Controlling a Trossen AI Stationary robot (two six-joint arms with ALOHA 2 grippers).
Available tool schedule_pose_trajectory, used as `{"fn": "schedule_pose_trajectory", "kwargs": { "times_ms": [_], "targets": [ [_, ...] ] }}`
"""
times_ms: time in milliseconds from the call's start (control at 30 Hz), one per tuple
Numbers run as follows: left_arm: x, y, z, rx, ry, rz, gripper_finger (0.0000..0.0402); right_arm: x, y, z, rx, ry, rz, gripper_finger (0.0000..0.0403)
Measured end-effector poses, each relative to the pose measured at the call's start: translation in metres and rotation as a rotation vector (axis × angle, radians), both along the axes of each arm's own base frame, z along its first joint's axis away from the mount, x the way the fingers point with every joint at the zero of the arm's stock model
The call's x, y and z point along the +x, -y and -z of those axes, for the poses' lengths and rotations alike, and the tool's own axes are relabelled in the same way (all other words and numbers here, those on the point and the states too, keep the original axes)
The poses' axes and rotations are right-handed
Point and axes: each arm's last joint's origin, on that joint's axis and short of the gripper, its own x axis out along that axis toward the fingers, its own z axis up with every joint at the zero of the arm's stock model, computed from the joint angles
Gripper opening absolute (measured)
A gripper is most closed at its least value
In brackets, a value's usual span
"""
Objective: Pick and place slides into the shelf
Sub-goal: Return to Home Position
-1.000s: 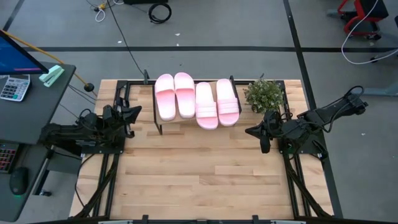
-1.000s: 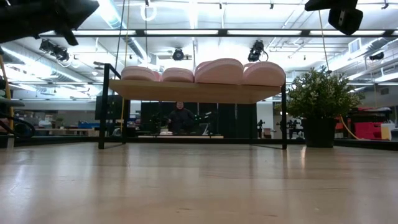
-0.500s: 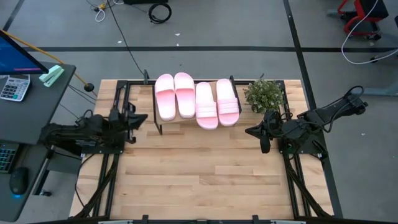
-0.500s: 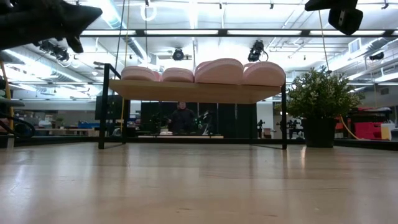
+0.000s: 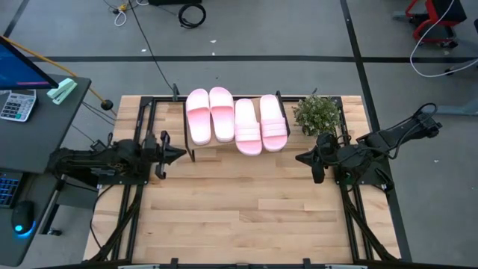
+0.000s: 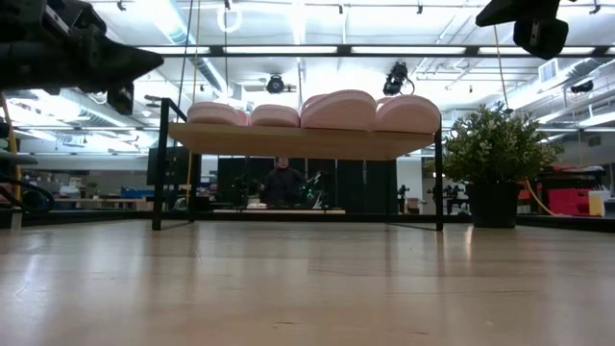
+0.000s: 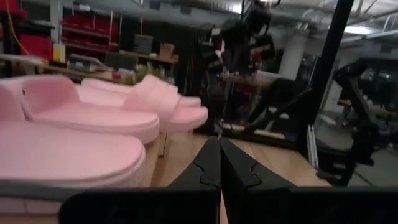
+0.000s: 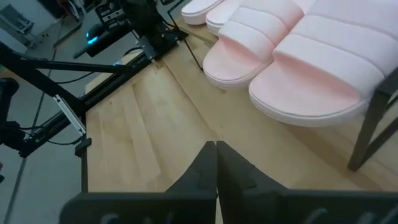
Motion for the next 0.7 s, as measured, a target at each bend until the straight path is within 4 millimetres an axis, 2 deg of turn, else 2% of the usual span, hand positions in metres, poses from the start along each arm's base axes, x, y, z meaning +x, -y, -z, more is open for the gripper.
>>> {"fn": "schedule_pose_trajectory", "kwargs": {
  "times_ms": [567, 700],
  "targets": [
    [0.001, 0.001, 0.018, -0.033, -0.188, 0.02, 0.0, 0.0, 0.0, 0.001, 0.011, -0.006, 0.009, 0.0],
    [0.001, 0.001, 0.018, -0.067, -0.178, 0.019, 0.0, -0.002, 0.001, -0.001, -0.013, -0.001, 0.0, 0.0]
  ]
}}
